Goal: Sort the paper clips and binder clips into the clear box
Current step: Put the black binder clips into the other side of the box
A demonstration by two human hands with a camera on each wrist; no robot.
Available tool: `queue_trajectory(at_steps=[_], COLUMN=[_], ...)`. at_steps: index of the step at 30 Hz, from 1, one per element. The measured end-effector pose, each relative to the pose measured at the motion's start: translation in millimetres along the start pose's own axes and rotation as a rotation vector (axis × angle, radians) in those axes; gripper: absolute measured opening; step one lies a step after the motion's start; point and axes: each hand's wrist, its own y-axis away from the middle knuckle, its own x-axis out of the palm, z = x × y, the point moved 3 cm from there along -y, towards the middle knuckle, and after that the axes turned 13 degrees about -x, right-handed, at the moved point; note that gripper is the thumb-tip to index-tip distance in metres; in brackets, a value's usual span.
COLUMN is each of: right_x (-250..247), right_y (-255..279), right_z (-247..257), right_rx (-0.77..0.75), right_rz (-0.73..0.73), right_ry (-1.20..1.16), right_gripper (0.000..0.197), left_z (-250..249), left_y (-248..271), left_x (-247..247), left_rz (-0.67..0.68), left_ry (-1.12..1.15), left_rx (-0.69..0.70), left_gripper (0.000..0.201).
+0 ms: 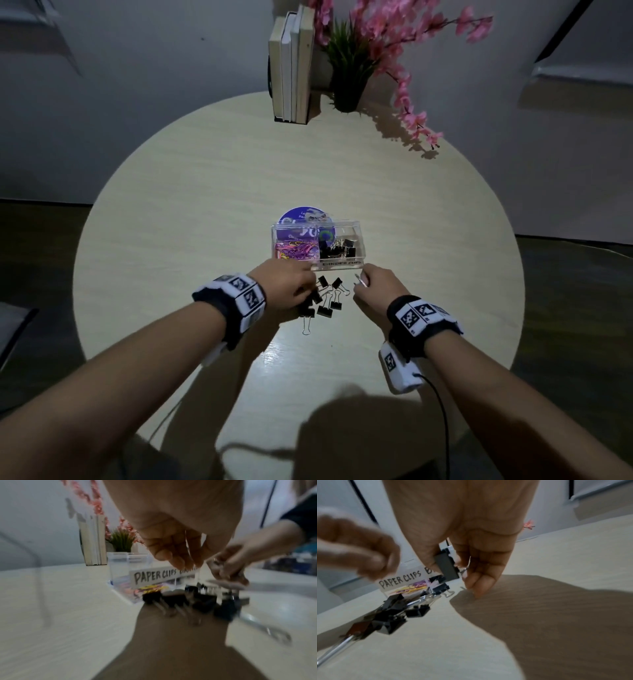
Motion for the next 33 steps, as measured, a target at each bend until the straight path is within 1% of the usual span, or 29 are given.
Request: queue_trajectory(at_steps=[2, 3, 4, 5, 7, 9, 11, 13, 15, 17, 19, 21, 24, 26, 29, 31, 33], right_x=[0.3, 2.5, 5.7, 9.8, 17.8, 23.8, 25.2, 25.4, 23.4, 20.0, 17.2, 16.5, 18.1, 19.5, 19.0, 17.8, 16.3], right_y=[1.0, 1.9, 2.9, 3.0, 2.0, 1.0, 0.1, -1.2, -1.9, -2.0, -0.8, 1.0, 3.2, 5.6, 12.2, 17.1, 20.5], right_z=[0.2, 2.4, 5.3, 8.5, 14.4, 16.8, 16.9, 14.9, 11.2, 7.0, 3.0, 0.1, -2.7, -2.7, -2.4, -3.6, -5.9], right_rx=[-0.021, -0.044, -0.078, -0.112, -0.160, -0.170, -0.178, -0.201, -0.178, -0.107, -0.051, -0.035, -0.020, 0.001, 0.009, 0.003, 0.023], right_rz=[-0.059, -0.076, -0.079, -0.065, -0.005, 0.048, 0.039, 0.003, -0.011, -0.012, -0.011, -0.009, -0.015, 0.006, 0.038, 0.008, -0.074], right_ry=[-0.089, -0.112, -0.104, -0.065, 0.085, 0.228, 0.306, 0.347, 0.335, 0.247, 0.172, 0.133, 0.046, 0.015, 0.030, -0.002, -0.121], right_gripper=[0.014, 0.015, 0.022, 0.028, 0.036, 0.040, 0.037, 0.028, 0.022, 0.025, 0.028, 0.026, 0.011, 0.014, 0.014, 0.013, 0.009], left_z=[9.8, 12.6, 14.3, 15.5, 14.6, 9.9, 9.1, 8.1, 4.8, 2.9, 4.1, 5.3, 3.3, 0.4, -1.0, 0.1, 0.2], left_y=[5.7, 7.4, 8.2, 8.2, 8.9, 10.9, 13.1, 14.7, 16.1, 17.4, 20.1, 24.6, 29.1, 29.1, 28.2, 27.6, 26.6], left_x=[12.3, 16.8, 21.1, 25.1, 31.4, 34.3, 39.0, 42.8, 43.5, 43.5, 44.6, 46.6, 49.1, 50.4, 50.9, 51.8, 51.3], left_rz=[-0.006, -0.020, -0.034, -0.042, -0.070, -0.140, -0.200, -0.265, -0.328, -0.363, -0.349, -0.308, -0.244, -0.216, -0.197, -0.173, -0.144], left_ry=[0.011, 0.031, 0.044, 0.044, 0.035, 0.015, -0.002, 0.013, 0.007, 0.017, 0.067, 0.141, 0.248, 0.273, 0.301, 0.325, 0.316], left_rx=[-0.034, -0.054, -0.073, -0.092, -0.109, -0.075, -0.083, -0.091, -0.083, -0.088, -0.148, -0.241, -0.347, -0.365, -0.393, -0.410, -0.420], left_gripper=[0.029, 0.030, 0.033, 0.036, 0.040, 0.038, 0.037, 0.039, 0.035, 0.031, 0.031, 0.033, 0.031, 0.027, 0.024, 0.024, 0.025])
